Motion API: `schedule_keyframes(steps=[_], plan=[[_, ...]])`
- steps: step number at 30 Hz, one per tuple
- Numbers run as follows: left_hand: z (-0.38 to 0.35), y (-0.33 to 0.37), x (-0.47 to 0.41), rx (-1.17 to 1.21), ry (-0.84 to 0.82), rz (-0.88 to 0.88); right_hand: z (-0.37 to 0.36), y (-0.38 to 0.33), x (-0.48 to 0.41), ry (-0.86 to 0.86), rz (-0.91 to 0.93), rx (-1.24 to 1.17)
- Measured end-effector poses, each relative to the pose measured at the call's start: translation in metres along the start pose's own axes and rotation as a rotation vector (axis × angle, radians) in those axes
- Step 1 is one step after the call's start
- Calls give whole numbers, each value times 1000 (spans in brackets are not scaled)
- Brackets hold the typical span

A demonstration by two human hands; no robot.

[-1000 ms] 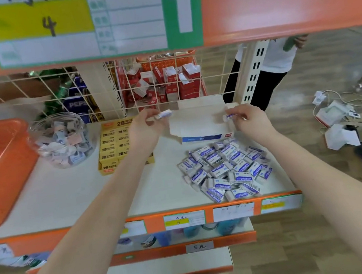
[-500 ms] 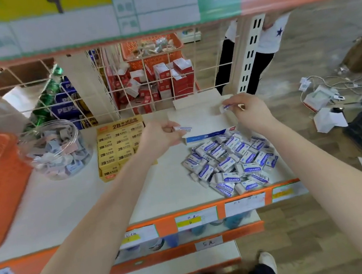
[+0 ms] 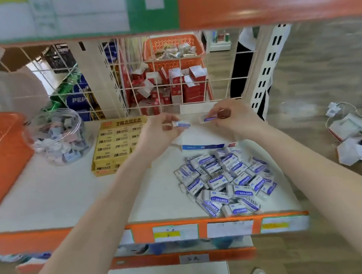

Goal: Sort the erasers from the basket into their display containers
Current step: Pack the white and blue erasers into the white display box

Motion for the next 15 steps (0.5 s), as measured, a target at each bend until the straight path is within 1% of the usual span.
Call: schedule_keyframes(steps=[2, 5, 7, 10, 15], plan=[[-3, 0, 2, -21, 16, -17, -6, -5, -6, -29, 24, 8], [-2, -4, 6, -67, 60, -10, -15, -17, -10, -40, 98, 123], [-3, -8, 10, -82, 45, 13, -24, -19, -12, -68, 129, 207], [-3, -12, 14, -99, 46, 11, -34, -18, -13, -93, 120, 301], [-2, -16, 17, -72, 71, 37, -36, -21, -11, -52, 132, 346]])
Point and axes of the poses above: each hand's wrist, its own x-axis away from the middle knuckle, its own z-axis out of the back of the hand, y = z × x, the point moved 2 cm from there along -x, towards the middle knuckle, and after that the axes turned 15 degrees about x, right-handed, at the moved point
